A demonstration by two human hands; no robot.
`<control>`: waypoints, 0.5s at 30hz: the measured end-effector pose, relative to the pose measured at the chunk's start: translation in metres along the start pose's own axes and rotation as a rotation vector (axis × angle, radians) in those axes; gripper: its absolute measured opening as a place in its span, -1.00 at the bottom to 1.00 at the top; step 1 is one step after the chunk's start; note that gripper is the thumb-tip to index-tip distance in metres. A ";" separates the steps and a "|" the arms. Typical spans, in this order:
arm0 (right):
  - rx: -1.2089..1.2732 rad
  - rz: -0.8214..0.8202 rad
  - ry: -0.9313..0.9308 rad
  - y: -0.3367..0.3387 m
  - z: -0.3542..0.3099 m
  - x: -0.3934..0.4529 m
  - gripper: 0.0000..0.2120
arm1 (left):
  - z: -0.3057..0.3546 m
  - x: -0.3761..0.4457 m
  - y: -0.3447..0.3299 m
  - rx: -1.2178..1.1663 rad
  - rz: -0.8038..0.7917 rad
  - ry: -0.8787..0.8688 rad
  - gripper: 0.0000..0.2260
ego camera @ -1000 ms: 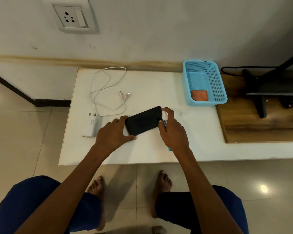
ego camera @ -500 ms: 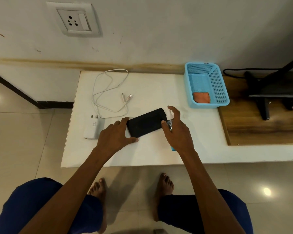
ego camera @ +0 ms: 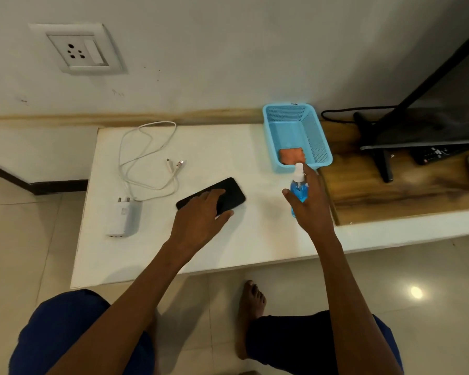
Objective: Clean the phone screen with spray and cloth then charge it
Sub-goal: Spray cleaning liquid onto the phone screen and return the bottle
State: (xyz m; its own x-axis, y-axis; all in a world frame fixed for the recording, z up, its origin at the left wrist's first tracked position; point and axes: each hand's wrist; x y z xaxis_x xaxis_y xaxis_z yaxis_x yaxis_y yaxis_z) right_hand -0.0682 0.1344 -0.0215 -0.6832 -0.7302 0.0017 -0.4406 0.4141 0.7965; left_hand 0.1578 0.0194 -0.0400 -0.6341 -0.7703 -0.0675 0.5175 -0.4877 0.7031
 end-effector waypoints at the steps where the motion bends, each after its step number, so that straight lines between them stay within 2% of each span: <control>1: 0.012 0.018 -0.007 0.005 0.004 -0.001 -0.47 | 0.006 0.000 -0.006 -0.015 -0.007 -0.014 -0.50; 7: 0.082 0.027 -0.083 0.022 0.021 0.006 -0.39 | 0.035 0.013 -0.044 -0.021 0.021 -0.122 -0.64; 10: 0.089 0.041 -0.081 0.026 0.025 0.009 -0.37 | 0.051 0.037 -0.064 0.101 0.009 -0.150 -0.61; 15: 0.094 0.060 -0.145 0.031 0.034 0.014 -0.48 | 0.080 0.072 -0.089 0.347 0.024 -0.107 -0.58</control>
State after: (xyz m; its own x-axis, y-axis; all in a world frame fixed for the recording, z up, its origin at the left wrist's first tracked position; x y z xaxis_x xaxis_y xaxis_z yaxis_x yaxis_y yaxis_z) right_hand -0.1110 0.1551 -0.0176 -0.7837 -0.6196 -0.0449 -0.4442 0.5085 0.7377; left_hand 0.0203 0.0403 -0.0513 -0.6905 -0.7232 0.0135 0.3184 -0.2872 0.9034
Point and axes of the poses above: each hand's wrist, its own x-axis towards the middle knuckle, its own y-axis out of the back of the hand, z = x × y, and after that the axes turned 14 degrees about -x, right-handed
